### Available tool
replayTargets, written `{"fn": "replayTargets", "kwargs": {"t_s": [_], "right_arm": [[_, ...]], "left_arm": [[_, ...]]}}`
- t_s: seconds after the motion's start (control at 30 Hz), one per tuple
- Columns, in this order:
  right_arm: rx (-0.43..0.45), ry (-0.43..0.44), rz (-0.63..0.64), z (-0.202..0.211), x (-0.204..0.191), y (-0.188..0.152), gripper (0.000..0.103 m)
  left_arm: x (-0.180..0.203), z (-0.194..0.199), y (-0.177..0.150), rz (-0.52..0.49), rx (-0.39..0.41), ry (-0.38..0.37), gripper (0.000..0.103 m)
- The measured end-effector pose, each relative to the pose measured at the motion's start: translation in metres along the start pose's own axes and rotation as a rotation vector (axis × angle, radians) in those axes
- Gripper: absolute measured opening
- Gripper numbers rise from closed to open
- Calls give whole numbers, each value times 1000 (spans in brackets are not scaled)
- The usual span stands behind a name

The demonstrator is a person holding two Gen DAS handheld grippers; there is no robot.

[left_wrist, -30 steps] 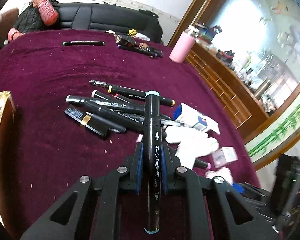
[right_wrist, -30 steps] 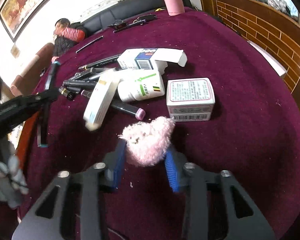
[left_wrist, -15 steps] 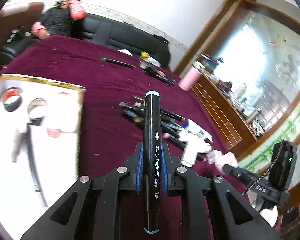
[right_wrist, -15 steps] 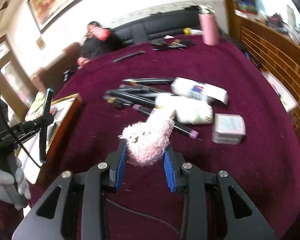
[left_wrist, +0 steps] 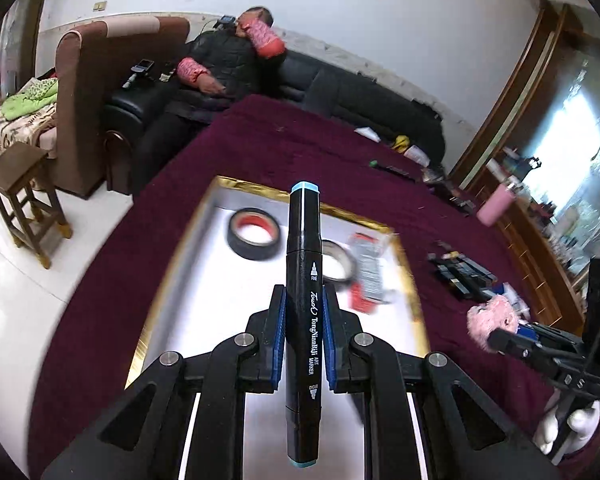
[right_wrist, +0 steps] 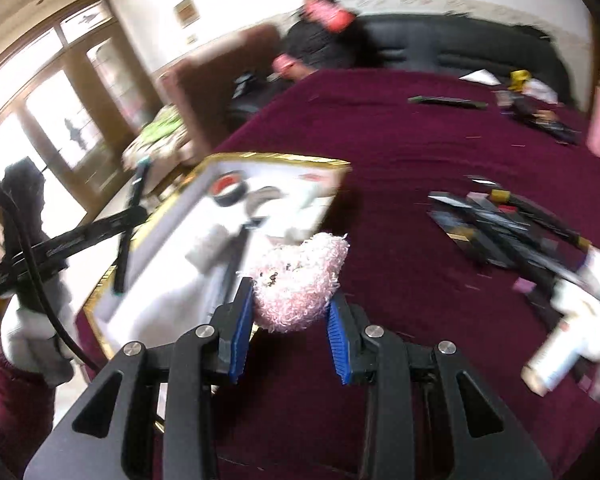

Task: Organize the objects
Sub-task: 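Carry teddy and marker into the white tray and open both tools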

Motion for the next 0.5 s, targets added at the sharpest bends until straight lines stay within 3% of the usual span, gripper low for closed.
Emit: {"fn": "replayTargets", "kwargs": {"t_s": [0.2,0.5], "right_arm": [[-111,76,0,-58,-42,3,33],[-211,52,35,-113,-68,-7,33]], "left_arm": [[-29,-40,3,-6,-103,-9,13],[-46,-92,3,-57,-262,28,13]]}}
Point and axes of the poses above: each gripper's, at about its wrist camera, not at the fingertips, and z roughly against the way its jaws point, x to its right, y to its top, the point moved 5 cm from there along -z, roughly the way its jaws point, and after that the axes turned 15 degrees about -z, right-handed, at the moved point
